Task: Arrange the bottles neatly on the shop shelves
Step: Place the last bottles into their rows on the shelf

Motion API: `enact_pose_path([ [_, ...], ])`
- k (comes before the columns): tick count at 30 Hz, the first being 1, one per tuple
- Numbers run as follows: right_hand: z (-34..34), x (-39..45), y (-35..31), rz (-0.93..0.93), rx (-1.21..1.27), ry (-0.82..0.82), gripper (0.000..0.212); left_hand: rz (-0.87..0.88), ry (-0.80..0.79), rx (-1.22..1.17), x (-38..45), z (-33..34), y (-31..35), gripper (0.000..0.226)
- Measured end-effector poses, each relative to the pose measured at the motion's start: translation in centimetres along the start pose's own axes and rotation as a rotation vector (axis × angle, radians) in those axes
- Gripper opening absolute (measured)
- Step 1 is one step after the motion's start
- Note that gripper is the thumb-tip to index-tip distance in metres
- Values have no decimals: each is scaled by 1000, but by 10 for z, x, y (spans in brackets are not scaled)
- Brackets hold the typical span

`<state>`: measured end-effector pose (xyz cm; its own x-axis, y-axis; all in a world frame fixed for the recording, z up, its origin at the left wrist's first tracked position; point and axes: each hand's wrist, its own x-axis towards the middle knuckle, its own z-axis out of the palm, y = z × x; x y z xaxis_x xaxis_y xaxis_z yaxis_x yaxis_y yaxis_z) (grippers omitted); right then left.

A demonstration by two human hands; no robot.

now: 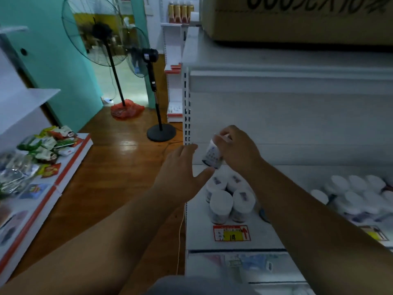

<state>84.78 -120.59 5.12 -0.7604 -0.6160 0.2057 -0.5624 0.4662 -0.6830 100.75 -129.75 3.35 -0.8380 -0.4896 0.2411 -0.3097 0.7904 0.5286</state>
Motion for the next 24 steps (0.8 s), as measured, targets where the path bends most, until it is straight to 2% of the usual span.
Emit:
enact_pose_path([
  [4, -49, -43, -1, 109, 466, 67, 30, 72, 52, -245, -7, 12, 39, 78],
  [7, -82, -73, 5, 194, 742, 111, 38, 123, -58, -434, -13, 22, 78, 87],
  [9, -105, -95, 10, 204, 824, 155, 34, 89, -153, -610, -15, 32, 107, 84],
  [12, -140, -128, 25, 203, 866, 237, 24, 44, -317, -834, -22, 55, 153, 75],
  [15, -179, -160, 53, 258, 862, 359, 9, 91, -428, -861, -33, 81, 198, 71],
  [18, -219, -195, 89, 288, 879, 435, 15, 154, -514, -864, -43, 116, 247, 78],
  [21, -267, -238, 130, 320, 890, 506, 27, 191, -652, -946, -65, 162, 310, 74],
  [24, -325, -285, 181, 367, 841, 593, 25, 253, -772, -989, -96, 212, 382, 74],
])
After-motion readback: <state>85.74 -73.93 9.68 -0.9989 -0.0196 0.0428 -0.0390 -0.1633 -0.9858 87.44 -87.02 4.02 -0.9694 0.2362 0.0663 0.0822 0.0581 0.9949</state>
